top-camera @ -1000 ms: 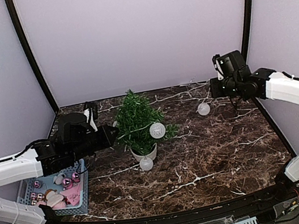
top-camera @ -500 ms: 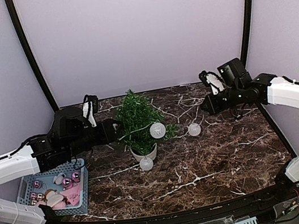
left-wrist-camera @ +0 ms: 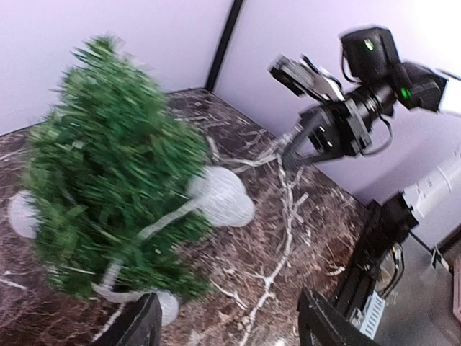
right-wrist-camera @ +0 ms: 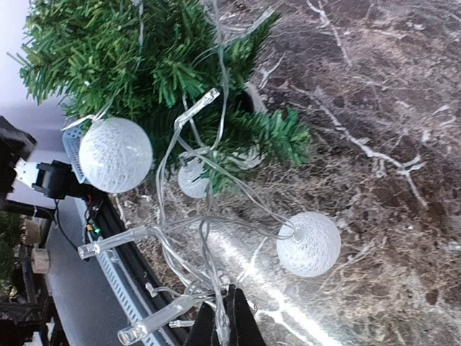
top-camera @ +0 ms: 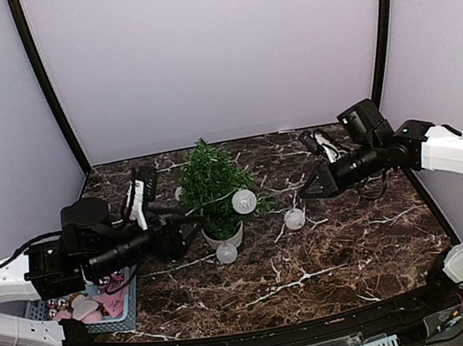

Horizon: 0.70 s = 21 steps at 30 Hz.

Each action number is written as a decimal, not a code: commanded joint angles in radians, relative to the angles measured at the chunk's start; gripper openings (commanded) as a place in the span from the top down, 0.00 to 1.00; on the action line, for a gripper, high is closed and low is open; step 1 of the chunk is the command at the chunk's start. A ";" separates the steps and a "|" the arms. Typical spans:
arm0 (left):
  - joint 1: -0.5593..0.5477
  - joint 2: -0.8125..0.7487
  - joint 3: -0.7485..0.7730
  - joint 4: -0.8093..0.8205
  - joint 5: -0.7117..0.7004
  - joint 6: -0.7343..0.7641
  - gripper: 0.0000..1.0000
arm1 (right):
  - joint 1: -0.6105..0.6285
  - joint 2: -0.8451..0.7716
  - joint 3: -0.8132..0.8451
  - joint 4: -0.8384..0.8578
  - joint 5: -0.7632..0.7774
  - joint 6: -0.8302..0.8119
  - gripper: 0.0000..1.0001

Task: Decorate the small christmas tree
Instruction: Wrap the side of the string light in the gap of the branches.

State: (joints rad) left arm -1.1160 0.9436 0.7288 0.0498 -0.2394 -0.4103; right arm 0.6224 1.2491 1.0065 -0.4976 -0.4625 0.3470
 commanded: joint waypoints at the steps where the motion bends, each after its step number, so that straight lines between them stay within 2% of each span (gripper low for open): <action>1: -0.170 0.086 -0.082 0.232 -0.076 0.040 0.34 | 0.022 -0.010 -0.040 0.092 -0.161 0.105 1.00; 4: -0.237 0.200 -0.089 0.386 -0.094 0.012 0.30 | 0.033 -0.016 -0.055 0.111 -0.189 0.133 1.00; 7: -0.245 0.331 -0.047 0.457 -0.077 -0.044 0.24 | 0.039 -0.024 -0.071 0.138 -0.212 0.156 1.00; 11: -0.246 0.479 0.058 0.441 -0.091 -0.079 0.20 | 0.046 -0.032 -0.090 0.176 -0.234 0.186 1.00; 16: -0.245 0.552 0.132 0.397 -0.161 -0.074 0.13 | 0.052 -0.038 -0.094 0.181 -0.235 0.190 1.00; 18: -0.241 0.562 0.144 0.393 -0.160 -0.067 0.16 | 0.054 -0.036 -0.090 0.182 -0.238 0.190 1.00; 20: -0.236 0.579 0.155 0.377 -0.152 -0.071 0.34 | 0.056 -0.031 -0.085 0.182 -0.242 0.190 1.00; 21: -0.233 0.585 0.160 0.364 -0.149 -0.079 0.39 | 0.056 -0.029 -0.082 0.184 -0.244 0.190 1.00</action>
State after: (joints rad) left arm -1.3571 1.5124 0.8486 0.4210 -0.3649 -0.4801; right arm 0.6682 1.2320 0.9188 -0.3614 -0.6788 0.5274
